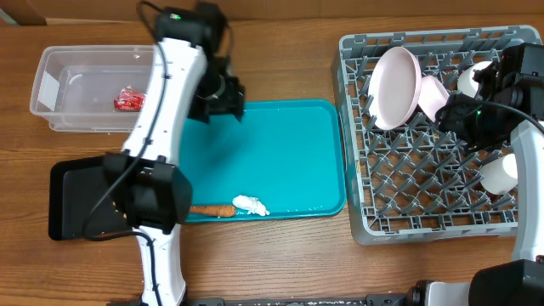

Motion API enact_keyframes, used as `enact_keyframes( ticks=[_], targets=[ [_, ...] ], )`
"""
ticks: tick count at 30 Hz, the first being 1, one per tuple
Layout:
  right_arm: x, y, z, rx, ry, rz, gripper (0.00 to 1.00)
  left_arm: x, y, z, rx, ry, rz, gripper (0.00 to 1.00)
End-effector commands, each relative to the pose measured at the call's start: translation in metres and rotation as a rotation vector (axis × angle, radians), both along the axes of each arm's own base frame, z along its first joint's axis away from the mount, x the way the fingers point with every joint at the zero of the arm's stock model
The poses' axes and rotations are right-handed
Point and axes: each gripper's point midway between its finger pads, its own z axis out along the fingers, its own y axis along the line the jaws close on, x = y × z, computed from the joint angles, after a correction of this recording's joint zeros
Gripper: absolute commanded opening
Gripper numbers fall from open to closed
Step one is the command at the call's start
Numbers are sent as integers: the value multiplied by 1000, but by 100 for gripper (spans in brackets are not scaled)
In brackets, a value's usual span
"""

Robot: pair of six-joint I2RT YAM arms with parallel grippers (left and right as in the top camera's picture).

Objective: Sort waste into correct bins and load items into the dishwasher
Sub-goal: 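Reach the left gripper to the white tissue on the teal tray and grasp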

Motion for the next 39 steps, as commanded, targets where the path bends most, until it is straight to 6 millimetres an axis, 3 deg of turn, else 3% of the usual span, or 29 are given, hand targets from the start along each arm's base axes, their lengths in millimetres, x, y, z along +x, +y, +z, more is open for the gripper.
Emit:
enact_keyframes(
  ticks=[1,6,9,11,15,18,22,23,26,35,38,39],
  targets=[
    [2,-3,5,-17,-17,-3,62,-31,-18,-20,71,87,-128,70],
    [1,-3,5,-19,-10,-4,62,-67,-40,-35,172,153,-182,63],
    [1,-3,5,-19,-11,-4,62,-80,-43,-19,271,76,-170,66],
    [1,-3,5,-19,-14,-4,62,-88,-42,4,299,-13,-127,69],
    [3,-4,5,-21,-20,-4,62,-94,-48,17,258,-92,-132,71],
    [3,-4,5,-21,-21,-4,62,-99,-44,-2,264,-85,-138,72],
    [3,-4,5,-21,-21,-4,62,-103,-39,-49,263,-45,-123,75],
    [3,-3,6,-21,-21,-4,62,-105,-39,-70,242,-35,-115,79],
    [3,-3,5,-20,-20,-5,62,-110,-46,-102,154,-15,-132,80],
    [3,-3,5,-20,-20,-5,62,-136,-40,-134,133,54,-135,85],
    [3,-3,5,-20,-20,-5,62,-143,-41,-137,117,82,-133,81],
    [3,-3,5,-20,-20,-5,62,-144,-41,-138,118,84,-133,75]
  ],
)
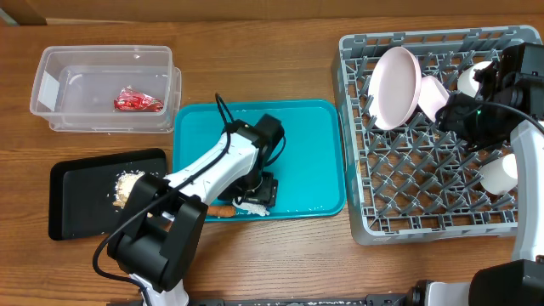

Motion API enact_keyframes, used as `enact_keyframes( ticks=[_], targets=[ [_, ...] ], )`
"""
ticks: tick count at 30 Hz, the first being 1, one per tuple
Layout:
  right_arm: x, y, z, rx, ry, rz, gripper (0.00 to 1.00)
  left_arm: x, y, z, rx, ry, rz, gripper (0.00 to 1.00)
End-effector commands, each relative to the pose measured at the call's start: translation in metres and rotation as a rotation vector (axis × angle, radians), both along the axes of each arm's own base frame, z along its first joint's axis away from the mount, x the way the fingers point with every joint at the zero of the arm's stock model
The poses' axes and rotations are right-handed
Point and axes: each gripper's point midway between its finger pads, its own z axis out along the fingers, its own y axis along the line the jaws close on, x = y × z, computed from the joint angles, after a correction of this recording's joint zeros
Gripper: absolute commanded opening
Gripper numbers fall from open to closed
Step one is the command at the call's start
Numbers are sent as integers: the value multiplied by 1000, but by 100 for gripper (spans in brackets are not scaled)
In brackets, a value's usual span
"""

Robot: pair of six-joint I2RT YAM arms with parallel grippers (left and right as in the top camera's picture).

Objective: Sort waste into correct bins and load items into the dishwasher
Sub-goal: 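Reach the left gripper to the white tissue on the teal tray and grasp, then carry the white tissue to the clear plastic bin and release it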

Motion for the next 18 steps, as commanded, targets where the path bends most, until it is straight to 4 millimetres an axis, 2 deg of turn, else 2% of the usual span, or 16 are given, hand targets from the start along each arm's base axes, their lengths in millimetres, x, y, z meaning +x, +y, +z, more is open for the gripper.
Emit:
enact_keyframes(
  ticks=[1,3,5,9,10,12,15,16,18],
  targets=[
    [2,-2,5,-12,-17,-3,62,-6,-4,-1,-36,24,-10,72],
    [2,-2,5,-12,-16,-3,62,-6,-4,-1,-36,24,-10,67],
    [2,-2,5,-12,-15,-3,62,-5,-4,-1,-36,23,-10,54],
    [1,-2,5,-12,-13,-3,62,-4,-4,-2,-37,15,-9,9],
    [1,-2,5,-12,-13,-3,62,-1,-5,-2,-42,7,-7,4],
    [1,-2,5,-12,-13,-3,62,7,-4,1,-52,-13,13,4],
    [1,-2,5,-12,-13,-3,62,36,1,21,-78,-73,69,4],
    [1,-2,5,-12,-13,-3,62,57,10,38,-80,-124,108,4],
    [1,-2,5,-12,-13,-3,62,80,22,61,-82,-189,143,4]
  ],
)
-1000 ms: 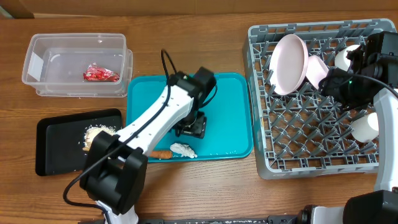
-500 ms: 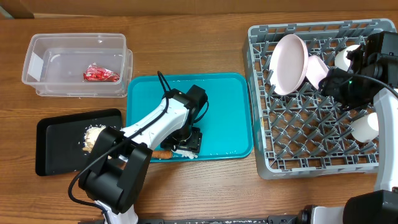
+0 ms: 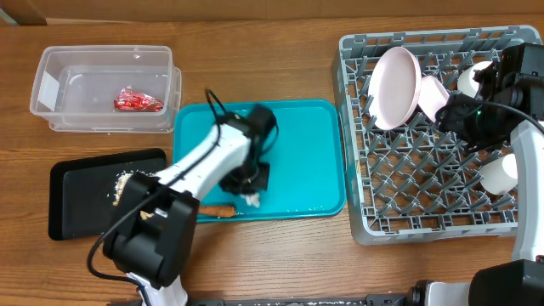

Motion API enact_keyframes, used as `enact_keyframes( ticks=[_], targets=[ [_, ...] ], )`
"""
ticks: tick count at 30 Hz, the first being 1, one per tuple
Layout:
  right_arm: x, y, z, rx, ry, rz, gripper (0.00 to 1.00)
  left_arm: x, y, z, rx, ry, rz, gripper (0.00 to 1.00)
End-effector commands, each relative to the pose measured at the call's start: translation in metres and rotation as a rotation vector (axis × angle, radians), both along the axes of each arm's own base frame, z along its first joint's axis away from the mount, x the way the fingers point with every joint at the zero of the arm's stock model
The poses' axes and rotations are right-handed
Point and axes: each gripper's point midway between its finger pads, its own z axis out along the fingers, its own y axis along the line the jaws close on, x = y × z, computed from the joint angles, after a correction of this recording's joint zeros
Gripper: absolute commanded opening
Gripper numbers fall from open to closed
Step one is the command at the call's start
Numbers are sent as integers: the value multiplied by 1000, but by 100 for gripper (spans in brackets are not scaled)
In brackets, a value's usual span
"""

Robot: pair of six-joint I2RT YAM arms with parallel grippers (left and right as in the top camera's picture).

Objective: Sort waste into correct bins and load items into the dishwasher
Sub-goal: 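Carry the white tissue to the clear plastic bin and release it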

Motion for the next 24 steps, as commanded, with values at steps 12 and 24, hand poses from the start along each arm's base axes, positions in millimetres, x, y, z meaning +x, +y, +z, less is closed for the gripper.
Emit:
enact_keyframes(
  ticks=[12,24],
  targets=[
    [2,-2,5,-13,-17,-3,62,198,178,157,18,-686,491,4],
    [1,-2,5,-12,-13,-2,62,223,251,143,51,-760,636,58]
  ],
)
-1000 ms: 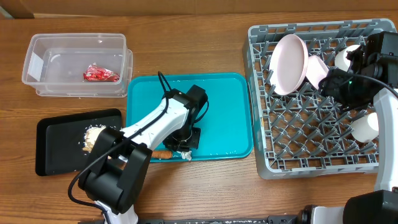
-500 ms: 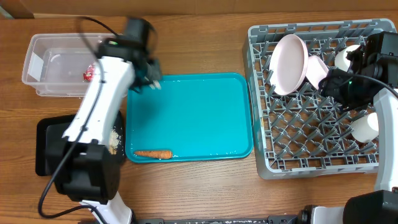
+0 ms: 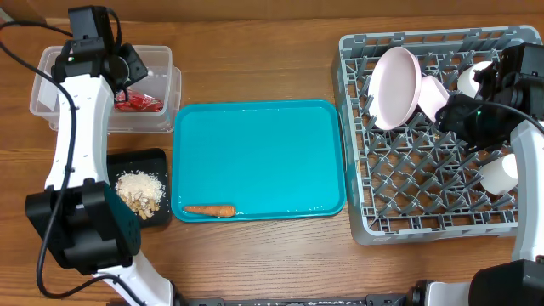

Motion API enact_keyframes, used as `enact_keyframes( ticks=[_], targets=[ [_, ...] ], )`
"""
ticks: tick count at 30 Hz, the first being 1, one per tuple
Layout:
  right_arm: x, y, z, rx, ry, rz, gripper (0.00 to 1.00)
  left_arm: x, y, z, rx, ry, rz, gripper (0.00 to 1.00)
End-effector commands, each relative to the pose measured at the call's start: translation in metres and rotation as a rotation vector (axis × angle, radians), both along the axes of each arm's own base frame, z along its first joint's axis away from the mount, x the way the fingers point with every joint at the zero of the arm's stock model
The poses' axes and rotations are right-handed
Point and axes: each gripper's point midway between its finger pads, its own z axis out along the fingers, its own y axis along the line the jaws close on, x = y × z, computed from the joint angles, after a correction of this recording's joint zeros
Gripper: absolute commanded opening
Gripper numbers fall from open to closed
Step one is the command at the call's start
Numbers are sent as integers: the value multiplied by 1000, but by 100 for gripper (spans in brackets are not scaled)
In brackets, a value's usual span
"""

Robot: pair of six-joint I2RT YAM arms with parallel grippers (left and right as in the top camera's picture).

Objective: Sort waste into correct bins and load items into the dishwasher
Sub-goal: 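Carry the white tissue to the clear plastic bin and release it, then reach the left gripper to the orange carrot and grasp it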

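Note:
An orange carrot piece [image 3: 210,210] lies alone at the front edge of the teal tray [image 3: 280,136]. My left gripper [image 3: 129,65] hangs over the clear plastic bin [image 3: 51,64], just above the red wrapper [image 3: 136,103] inside it. Its fingers are dark and seen from above, so their state does not show, and no white tissue is visible. My right gripper [image 3: 455,110] sits over the grey dish rack [image 3: 365,229], against a pink cup [image 3: 432,95] beside the pink plate [image 3: 396,85]. Its jaws are hidden.
A black tray [image 3: 161,161] with pale food scraps [image 3: 140,191] lies left of the teal tray, partly covered by my left arm. White cups [image 3: 497,174] stand in the rack's right side. Bare wood runs along the front and back.
My left gripper was over the teal tray's front with the white tissue at its tips; now it is over the clear bin. The tissue is gone from the tray. The right arm is unchanged.
First my left gripper was near the teal tray's back left corner, with tissue and carrot lying at the front. Then it was down at the tissue, then lifted with it. Now it hangs over the clear bin and only the carrot stays on the tray.

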Motion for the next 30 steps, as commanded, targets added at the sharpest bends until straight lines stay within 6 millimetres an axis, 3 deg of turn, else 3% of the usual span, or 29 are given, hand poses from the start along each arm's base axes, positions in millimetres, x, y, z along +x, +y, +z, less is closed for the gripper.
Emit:
enact_keyframes(
  ticks=[1,3,5,6,8,9,11,12,13,15,18,23,26,30],
  targets=[
    [1,-2,5,-11,-12,-3,62,4,5,4,12,-11,5,61],
    [0,-2,5,-11,-10,-3,62,-1,-4,11,-15,-4,-25,66],
    [0,-2,5,-11,-11,-2,62,-11,-26,16,-91,21,-82,63],
    [1,-2,5,-11,-11,-2,62,-27,-57,17,-199,68,-156,63],
    [1,-2,5,-11,-12,-2,62,-56,-94,12,-343,174,-206,69],
    [1,-2,5,-11,-12,-2,62,-68,-107,9,-390,224,-222,74],
    [1,-2,5,-12,-13,-2,62,-104,-138,1,-501,387,-220,94],
    [1,-2,5,-11,-13,-2,62,-115,-145,-2,-518,442,-204,98],
    [2,-2,5,-12,-16,-2,63,-134,-157,-7,-534,530,-172,100],
    [3,-2,6,-13,-21,-2,63,-152,-174,-16,-554,622,-110,100],
    [2,-2,5,-13,-19,-2,63,-169,-190,-30,-546,703,-16,100],
    [1,-2,5,-11,-11,-2,63,-201,-195,-51,-401,792,135,98],
    [0,-1,4,-10,-7,-2,63,-224,-192,-51,-285,764,177,100],
    [0,-2,5,-11,-9,-2,63,-242,-190,-50,-264,670,217,100]
  ],
)
